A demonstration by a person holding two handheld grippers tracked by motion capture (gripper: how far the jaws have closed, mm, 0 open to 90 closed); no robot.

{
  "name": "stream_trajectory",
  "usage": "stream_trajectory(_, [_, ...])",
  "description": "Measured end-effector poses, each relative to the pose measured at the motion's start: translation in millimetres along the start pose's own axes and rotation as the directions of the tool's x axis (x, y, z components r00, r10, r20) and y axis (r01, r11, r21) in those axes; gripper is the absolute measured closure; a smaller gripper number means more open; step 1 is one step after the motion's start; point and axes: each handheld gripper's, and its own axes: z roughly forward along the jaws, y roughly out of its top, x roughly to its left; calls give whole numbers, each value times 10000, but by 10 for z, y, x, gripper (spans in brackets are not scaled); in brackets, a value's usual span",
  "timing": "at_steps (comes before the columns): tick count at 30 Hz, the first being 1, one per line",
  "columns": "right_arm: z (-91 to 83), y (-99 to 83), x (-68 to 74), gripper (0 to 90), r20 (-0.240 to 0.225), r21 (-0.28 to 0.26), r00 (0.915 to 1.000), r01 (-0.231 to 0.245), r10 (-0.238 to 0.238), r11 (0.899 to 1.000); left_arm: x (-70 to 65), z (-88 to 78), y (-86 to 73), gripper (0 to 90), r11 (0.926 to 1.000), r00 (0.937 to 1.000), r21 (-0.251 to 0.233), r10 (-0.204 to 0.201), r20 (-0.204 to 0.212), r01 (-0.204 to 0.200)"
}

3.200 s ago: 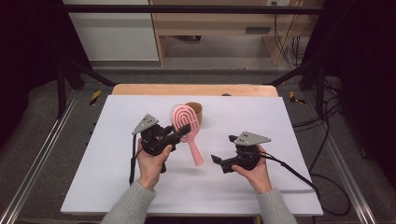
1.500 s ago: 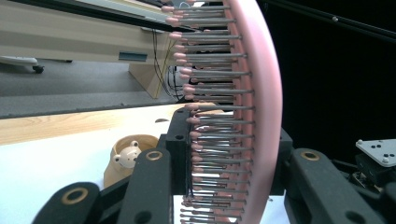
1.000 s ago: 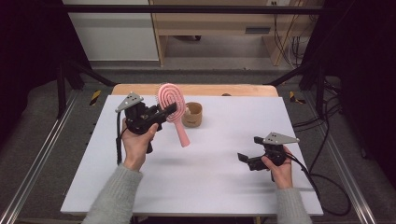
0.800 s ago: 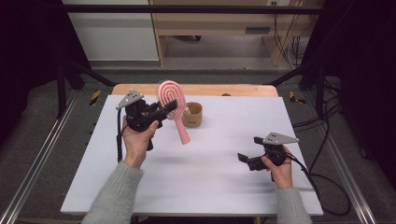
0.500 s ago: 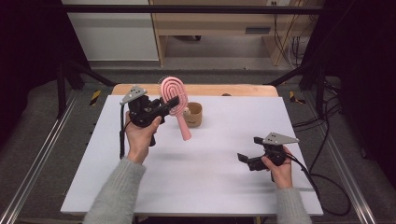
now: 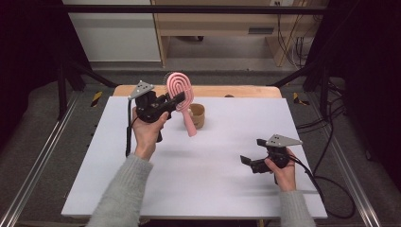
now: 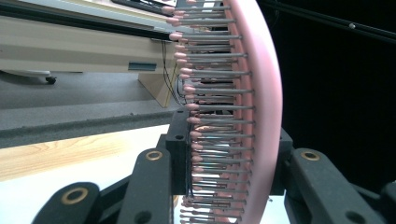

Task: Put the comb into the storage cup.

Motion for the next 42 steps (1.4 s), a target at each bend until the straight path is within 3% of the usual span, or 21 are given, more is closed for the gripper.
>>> stream_trajectory(42, [3,-4,1,3,-5,37,10000,63,-63,10000,130,408,173,635,9995,9983,-268,-196,-553,182])
